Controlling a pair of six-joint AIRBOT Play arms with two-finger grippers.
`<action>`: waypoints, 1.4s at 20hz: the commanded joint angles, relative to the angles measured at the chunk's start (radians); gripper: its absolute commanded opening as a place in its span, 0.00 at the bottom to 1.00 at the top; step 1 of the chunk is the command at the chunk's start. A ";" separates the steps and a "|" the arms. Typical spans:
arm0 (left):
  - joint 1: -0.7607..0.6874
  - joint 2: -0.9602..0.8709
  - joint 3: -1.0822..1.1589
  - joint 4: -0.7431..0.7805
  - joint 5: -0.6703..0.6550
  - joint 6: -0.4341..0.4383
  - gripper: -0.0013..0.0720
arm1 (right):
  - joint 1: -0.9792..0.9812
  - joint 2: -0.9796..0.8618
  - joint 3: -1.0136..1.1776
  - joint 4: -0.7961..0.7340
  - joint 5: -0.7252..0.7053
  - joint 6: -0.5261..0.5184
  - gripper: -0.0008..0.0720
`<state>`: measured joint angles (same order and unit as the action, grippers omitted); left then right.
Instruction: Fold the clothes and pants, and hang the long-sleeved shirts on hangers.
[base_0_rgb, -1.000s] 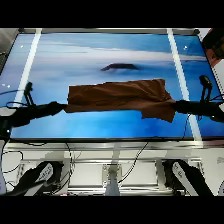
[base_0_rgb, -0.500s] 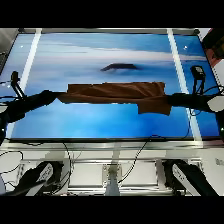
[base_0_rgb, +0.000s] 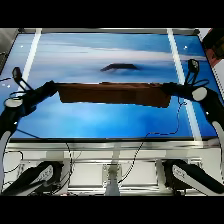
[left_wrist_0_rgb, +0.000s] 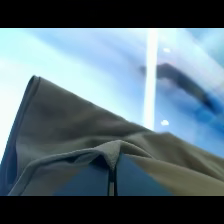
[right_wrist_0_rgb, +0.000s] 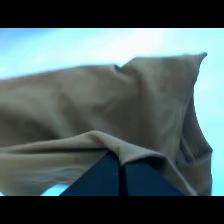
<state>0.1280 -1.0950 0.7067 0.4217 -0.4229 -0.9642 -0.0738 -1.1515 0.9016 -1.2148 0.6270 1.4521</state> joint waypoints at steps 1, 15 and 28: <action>-0.098 -0.150 0.069 -0.014 0.158 0.000 0.04 | 0.002 -0.144 0.109 -0.016 -0.017 0.016 0.02; -0.108 -0.368 0.304 0.747 -0.019 -0.322 0.03 | 0.079 -0.378 0.260 -0.169 0.033 0.018 0.02; -0.114 -0.354 0.325 0.962 -0.015 -0.510 0.97 | 0.080 -0.367 0.260 -0.187 -0.039 0.057 0.96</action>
<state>0.0162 -1.4567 1.0195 1.3685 -0.4496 -1.4628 0.0059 -1.5261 1.1610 -1.4059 0.5961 1.5074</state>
